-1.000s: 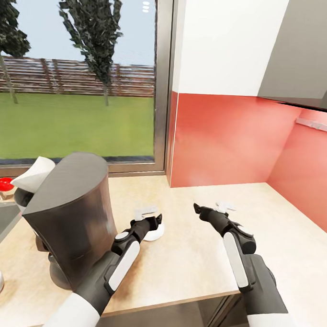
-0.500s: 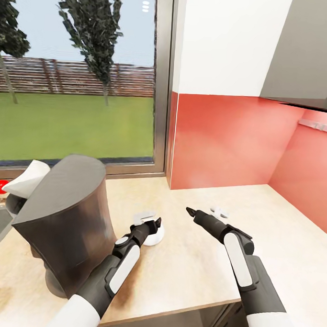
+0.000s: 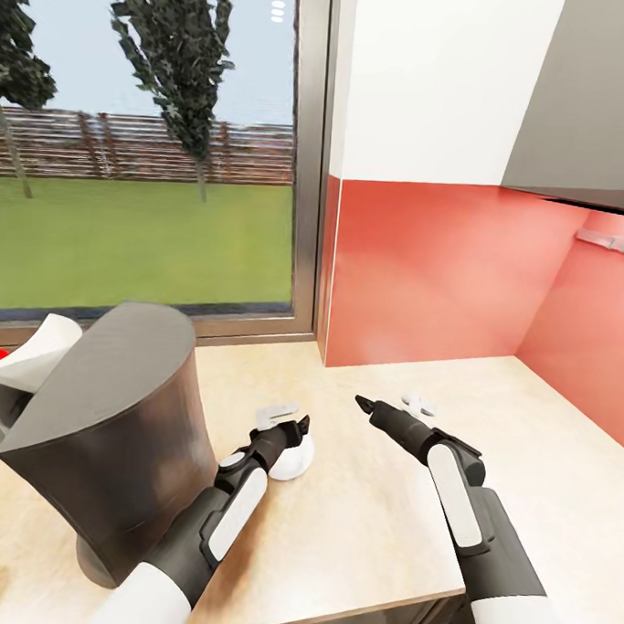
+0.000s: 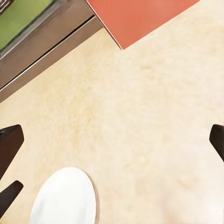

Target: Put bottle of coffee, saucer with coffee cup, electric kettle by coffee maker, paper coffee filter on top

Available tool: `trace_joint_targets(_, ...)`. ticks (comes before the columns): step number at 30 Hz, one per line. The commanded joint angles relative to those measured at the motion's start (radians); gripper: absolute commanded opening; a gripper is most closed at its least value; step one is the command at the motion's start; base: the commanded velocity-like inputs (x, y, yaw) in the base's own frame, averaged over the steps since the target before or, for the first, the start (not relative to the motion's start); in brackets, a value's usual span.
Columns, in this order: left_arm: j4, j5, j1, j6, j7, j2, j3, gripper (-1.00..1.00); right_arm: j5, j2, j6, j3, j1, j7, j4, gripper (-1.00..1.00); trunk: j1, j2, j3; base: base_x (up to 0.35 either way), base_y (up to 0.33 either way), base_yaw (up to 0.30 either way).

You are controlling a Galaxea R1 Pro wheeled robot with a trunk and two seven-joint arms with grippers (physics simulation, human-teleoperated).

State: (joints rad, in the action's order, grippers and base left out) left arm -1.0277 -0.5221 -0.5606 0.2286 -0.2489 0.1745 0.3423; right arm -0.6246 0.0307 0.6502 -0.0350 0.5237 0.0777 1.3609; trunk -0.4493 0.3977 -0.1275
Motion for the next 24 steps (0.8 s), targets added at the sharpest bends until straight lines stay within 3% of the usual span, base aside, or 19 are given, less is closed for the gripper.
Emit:
trace_joint_targets(1,-0.002,-0.009,0.000,0.003,-0.007,0.000,0.001,1.00,-0.010,0.000,0.003,0.000,0.001,0.008,0.001,1.00,-0.001,0.002,-0.002,0.013,0.000,0.000)
trace_joint_targets(6,0.001,-0.001,-0.016,0.031,-0.036,-0.002,-0.018,1.00,-0.003,0.015,0.006,0.002,-0.001,0.014,0.024,1.00,-0.001,0.002,-0.002,0.000,0.000,0.000)
trace_joint_targets(10,0.023,0.000,-0.028,0.021,-0.045,-0.005,-0.016,1.00,-0.009,-0.001,0.005,0.001,-0.001,0.014,0.023,1.00,-0.001,0.002,-0.002,0.000,0.000,0.000)
trace_joint_targets(24,0.102,0.001,-0.063,-0.039,-0.049,-0.003,-0.016,1.00,-0.011,-0.005,0.005,-0.001,-0.001,0.014,0.021,1.00,-0.001,0.002,-0.002,0.000,0.000,0.000)
